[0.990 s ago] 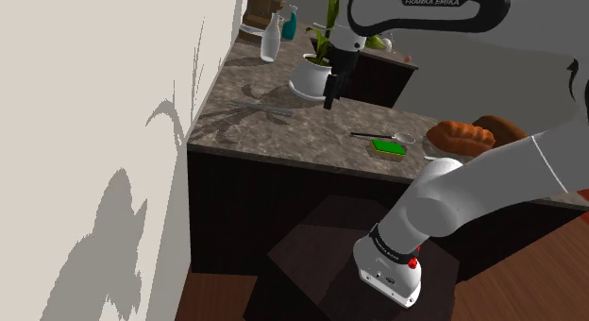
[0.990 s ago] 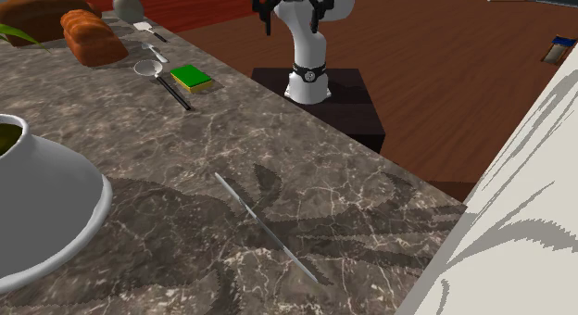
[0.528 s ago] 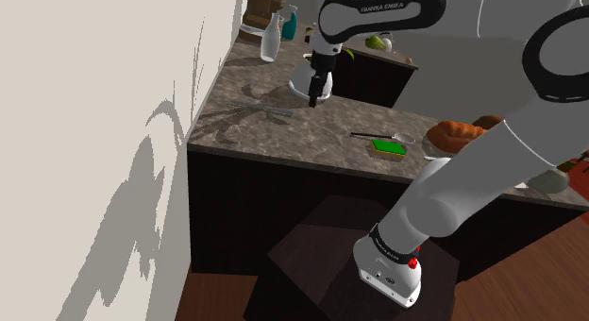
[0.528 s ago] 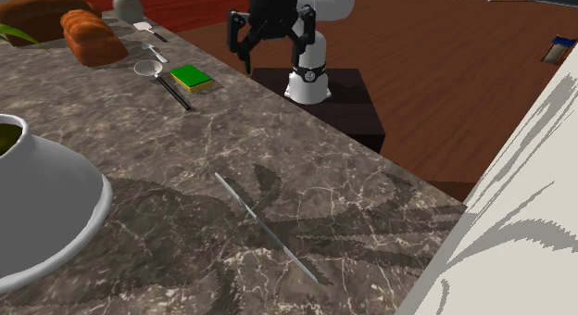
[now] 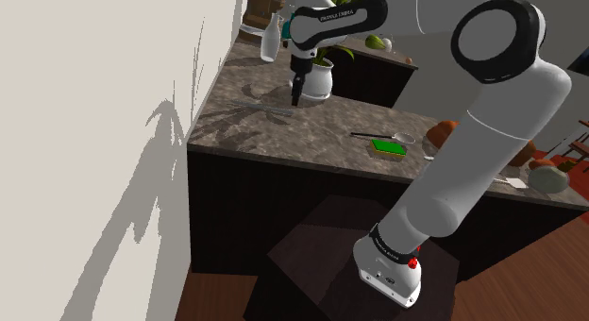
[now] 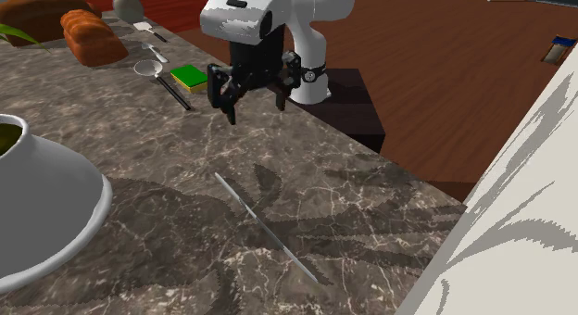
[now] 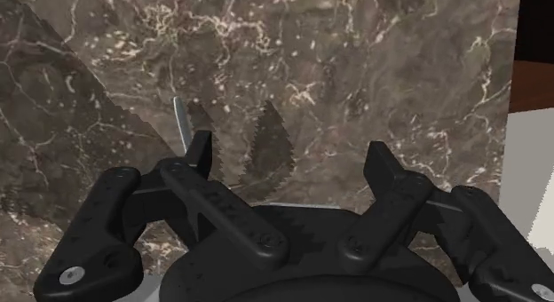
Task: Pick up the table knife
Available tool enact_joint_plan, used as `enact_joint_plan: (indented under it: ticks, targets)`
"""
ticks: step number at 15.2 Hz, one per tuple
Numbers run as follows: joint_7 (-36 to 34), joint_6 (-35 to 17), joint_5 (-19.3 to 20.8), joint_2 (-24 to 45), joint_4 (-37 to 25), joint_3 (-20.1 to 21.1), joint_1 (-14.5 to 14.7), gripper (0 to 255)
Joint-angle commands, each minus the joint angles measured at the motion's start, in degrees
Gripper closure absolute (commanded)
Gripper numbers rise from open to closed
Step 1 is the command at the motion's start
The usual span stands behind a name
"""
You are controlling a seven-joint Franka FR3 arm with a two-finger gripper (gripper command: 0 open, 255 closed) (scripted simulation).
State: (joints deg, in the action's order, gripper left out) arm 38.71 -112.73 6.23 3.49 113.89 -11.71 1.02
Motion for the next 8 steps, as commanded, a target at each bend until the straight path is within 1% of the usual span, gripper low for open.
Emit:
enact_joint_plan:
  ticks: [1, 8]
  targets:
    - [3.12, -0.87, -0.72, 5.02, -4.40, -0.07, -0.33, 0]
    - [11.49, -1.23, -2.60, 20.94, -20.74, 1.42, -1.76, 0]
